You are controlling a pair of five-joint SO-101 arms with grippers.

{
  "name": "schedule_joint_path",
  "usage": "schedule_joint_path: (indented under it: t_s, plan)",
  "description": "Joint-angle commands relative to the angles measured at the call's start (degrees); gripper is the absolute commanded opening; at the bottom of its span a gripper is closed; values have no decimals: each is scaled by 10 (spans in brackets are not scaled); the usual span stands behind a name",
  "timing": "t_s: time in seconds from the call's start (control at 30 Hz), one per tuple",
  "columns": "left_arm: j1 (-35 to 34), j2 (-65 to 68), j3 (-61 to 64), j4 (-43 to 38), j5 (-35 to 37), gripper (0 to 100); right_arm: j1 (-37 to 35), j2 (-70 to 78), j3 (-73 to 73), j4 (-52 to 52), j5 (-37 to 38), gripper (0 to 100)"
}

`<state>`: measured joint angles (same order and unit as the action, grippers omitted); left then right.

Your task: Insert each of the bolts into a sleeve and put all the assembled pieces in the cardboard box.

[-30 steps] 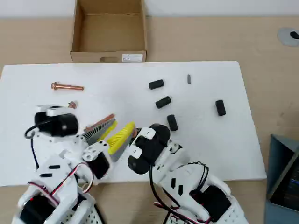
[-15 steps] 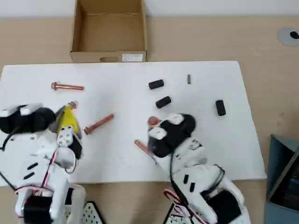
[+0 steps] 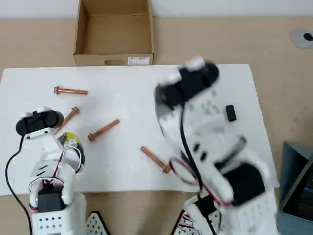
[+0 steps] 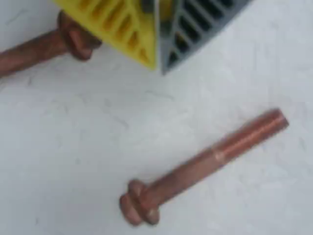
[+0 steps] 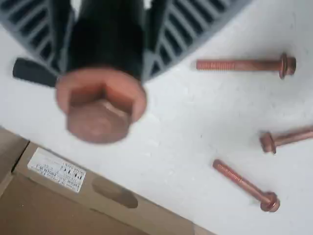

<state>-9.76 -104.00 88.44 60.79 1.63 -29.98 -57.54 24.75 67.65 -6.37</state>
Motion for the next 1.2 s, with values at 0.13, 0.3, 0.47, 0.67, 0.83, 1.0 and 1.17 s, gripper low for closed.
schedule_joint_path:
  t_s: [0.13, 0.3, 0.47, 0.67, 0.83, 1.0, 1.17]
  plan:
    - [-6, -5, 40, 0, -2, 1, 8, 208, -197, -28, 65, 9]
    - [-6, -5, 58, -2, -1, 1, 9, 340, -268, -95, 129, 9]
    - [-6, -5, 58, -2, -1, 1, 39, 490, -332, -176, 185, 9]
    - [-6, -5, 58, -4, -1, 1, 58, 672, -436, -248, 271, 9]
    - [-6, -5, 59, -4, 0, 1, 58, 826, -543, -296, 353, 11]
    - [-6, -5, 59, -4, 0, 1, 57, 974, -680, -308, 404, 12]
    - [-6, -5, 59, -4, 0, 1, 57, 1095, -813, -305, 443, 12]
